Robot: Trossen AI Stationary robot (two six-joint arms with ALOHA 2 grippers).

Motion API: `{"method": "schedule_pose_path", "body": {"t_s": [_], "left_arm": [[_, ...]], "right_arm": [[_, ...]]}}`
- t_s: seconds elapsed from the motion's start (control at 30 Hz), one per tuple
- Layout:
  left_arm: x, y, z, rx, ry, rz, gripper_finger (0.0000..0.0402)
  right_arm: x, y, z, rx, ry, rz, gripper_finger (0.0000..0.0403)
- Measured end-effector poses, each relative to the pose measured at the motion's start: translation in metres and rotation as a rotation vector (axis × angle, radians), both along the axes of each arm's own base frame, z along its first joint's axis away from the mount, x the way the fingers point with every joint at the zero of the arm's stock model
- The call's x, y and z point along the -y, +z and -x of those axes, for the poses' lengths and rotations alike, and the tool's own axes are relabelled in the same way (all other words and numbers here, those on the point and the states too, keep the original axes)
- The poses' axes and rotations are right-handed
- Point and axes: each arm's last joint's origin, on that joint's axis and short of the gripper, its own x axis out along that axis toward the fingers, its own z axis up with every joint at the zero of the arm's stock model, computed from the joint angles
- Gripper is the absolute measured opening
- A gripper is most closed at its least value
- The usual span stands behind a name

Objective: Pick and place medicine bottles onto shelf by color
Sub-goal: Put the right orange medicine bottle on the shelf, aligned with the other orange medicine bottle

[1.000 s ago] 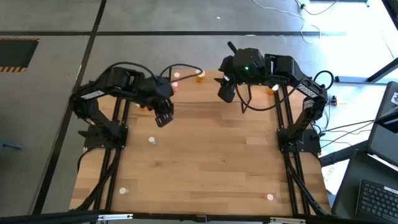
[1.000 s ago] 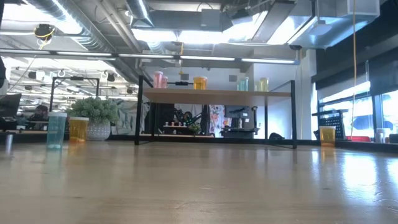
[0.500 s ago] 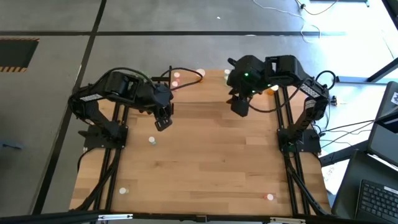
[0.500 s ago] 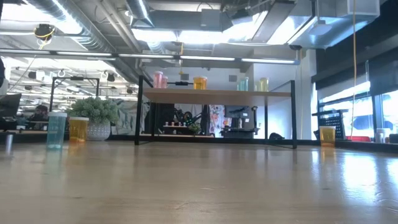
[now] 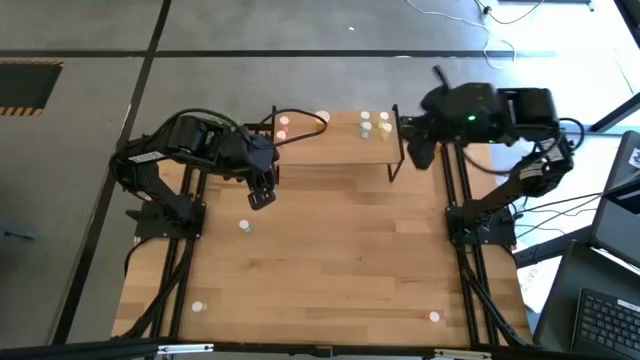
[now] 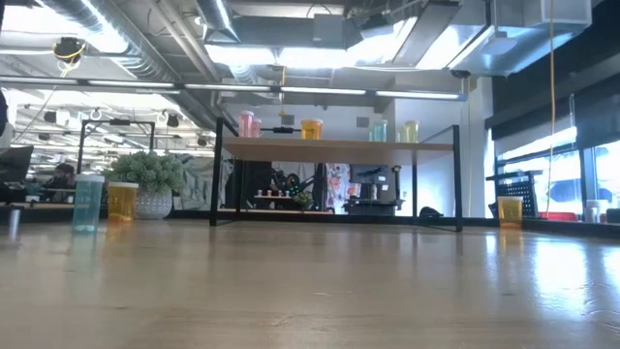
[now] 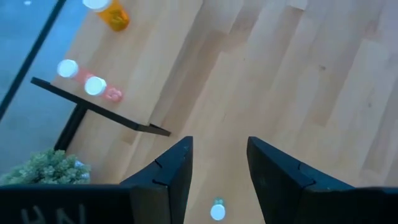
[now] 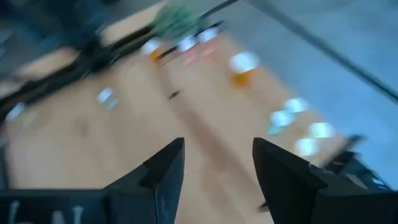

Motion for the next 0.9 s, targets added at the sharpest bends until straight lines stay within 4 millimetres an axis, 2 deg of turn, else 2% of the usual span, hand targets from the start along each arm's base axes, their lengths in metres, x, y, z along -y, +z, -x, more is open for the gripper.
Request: {"method": "schedule_pose_path", "body": {"t_s": [0.23,0.37,0.53,0.67,0.8,0.9], "left_arm": [[-0.007,0.000,0.000,0.001,0.034,-0.009,0.0147],[-0.013,0.000,0.000,0.001,0.055,-0.010,0.0147],[-0.017,0.000,0.000,0.000,0.072,-0.011,0.0147],[-0.023,0.000,0.000,-0.008,0.079,-0.022,0.0147],[-0.030,0.000,0.000,-0.009,0.106,-0.023,0.0147],[-0.036,0.000,0.001,-0.010,0.128,-0.023,0.0147]], "right_arm": [[0.022,0.005,0.015,0.026,-0.233,0.089,0.0191],[0.042,-0.002,0.023,-0.033,-0.319,0.111,0.0190],[0.066,-0.034,0.045,-0.175,-0.474,0.075,0.0191],[0.084,-0.057,0.064,-0.191,-0.654,-0.055,0.0191],[0.104,-0.083,0.070,-0.232,-0.778,-0.194,0.0191],[0.122,-0.107,0.065,-0.281,-0.805,-0.276,0.0191]]}}
